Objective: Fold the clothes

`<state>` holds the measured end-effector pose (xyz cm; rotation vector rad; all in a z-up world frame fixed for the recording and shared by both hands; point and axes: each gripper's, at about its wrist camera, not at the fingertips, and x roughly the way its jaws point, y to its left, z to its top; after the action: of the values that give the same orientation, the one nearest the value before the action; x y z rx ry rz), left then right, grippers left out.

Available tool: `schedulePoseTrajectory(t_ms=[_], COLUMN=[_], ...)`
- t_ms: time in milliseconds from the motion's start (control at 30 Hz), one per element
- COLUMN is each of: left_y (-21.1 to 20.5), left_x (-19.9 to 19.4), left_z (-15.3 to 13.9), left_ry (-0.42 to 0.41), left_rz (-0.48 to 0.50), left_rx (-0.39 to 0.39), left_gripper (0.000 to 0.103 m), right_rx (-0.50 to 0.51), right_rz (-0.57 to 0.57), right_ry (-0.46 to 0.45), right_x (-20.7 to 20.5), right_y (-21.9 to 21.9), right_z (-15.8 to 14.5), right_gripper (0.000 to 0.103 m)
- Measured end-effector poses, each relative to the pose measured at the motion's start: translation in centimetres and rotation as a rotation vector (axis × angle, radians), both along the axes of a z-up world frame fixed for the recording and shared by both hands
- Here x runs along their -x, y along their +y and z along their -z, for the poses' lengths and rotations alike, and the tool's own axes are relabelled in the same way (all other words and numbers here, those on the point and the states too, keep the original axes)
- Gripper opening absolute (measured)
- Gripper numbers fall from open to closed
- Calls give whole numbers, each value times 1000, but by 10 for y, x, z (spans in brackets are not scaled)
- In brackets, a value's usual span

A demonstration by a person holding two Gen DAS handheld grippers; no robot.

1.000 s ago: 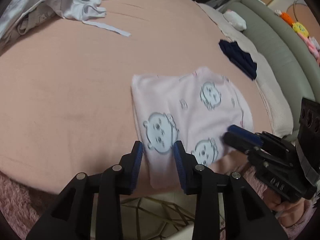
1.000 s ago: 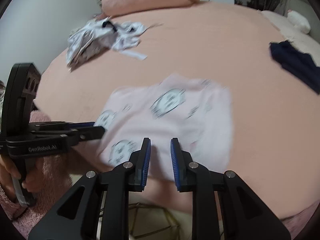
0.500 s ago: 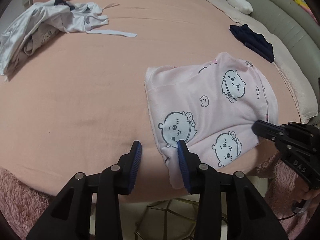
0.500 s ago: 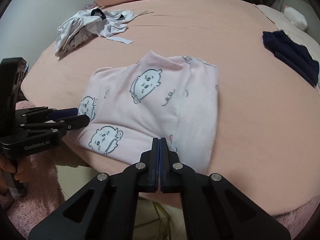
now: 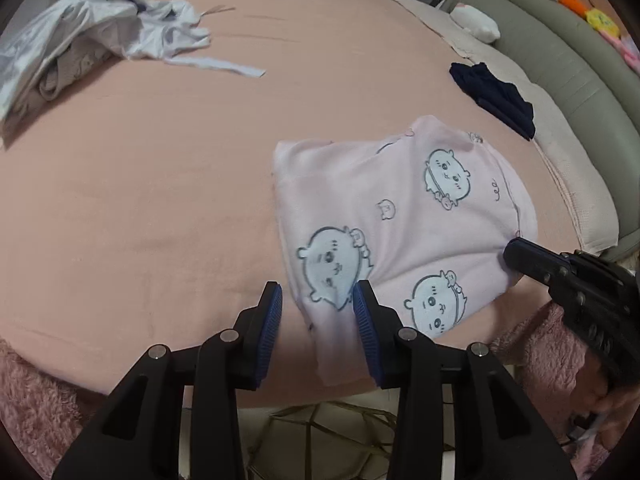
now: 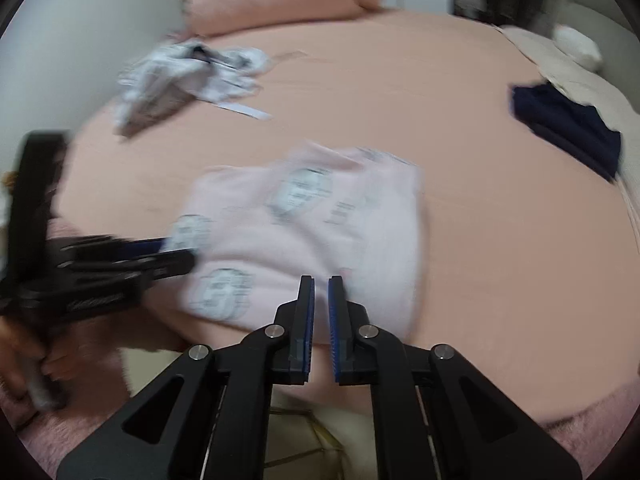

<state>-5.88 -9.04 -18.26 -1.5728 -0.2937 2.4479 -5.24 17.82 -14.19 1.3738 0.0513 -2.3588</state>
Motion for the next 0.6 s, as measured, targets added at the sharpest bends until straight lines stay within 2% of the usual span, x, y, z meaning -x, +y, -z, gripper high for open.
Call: schedulePoseTrajectory(t_ms=[67,100,200,267,300,367,400,467,500,533,567,600], left_y=[-13,-20,-33,-29,-25,-18,-14,-13,-16,-22,-28,-32], left_x=[-1,-2,0,2,4,9,13,17,17,15,15,16], left_z=[-3,-3,-1,-2,-2,2,5,6,5,3,3,4], left_ry=[2,-9,-29,-21,-17,-22,-27,-14,-11,-9,-15,-25], left_rz=[-39,-54,-88,-72,-63,-53,-56,-78,-94,-115,-130,-142], left_rx=[6,-33,-165,-208,-217,-227,-222,-168,-141,-133,-156,-191], left_gripper=[40,40,41,45,50,55,55,52,44,43,43,43], right_rx=[57,84,167,261,278,228,190,94,67,40,44,92], right_rz=[47,71,144,145,130,84,66,60,63,66,73,92], right_ry=[-4,3,26,-11,-32,-41,-37,-37,-53,-70,-86,-104], right_x=[3,4,7,14,19,28,32,42,45,49,51,52], right_y=[17,25,50,58,54,38,30,22,24,27,32,41], right_z=[-4,-9,-21,-23,-22,-20,-18,-6,-1,4,7,7], right_gripper=[0,0,10,30,35,51,53,53,49,50,50,50])
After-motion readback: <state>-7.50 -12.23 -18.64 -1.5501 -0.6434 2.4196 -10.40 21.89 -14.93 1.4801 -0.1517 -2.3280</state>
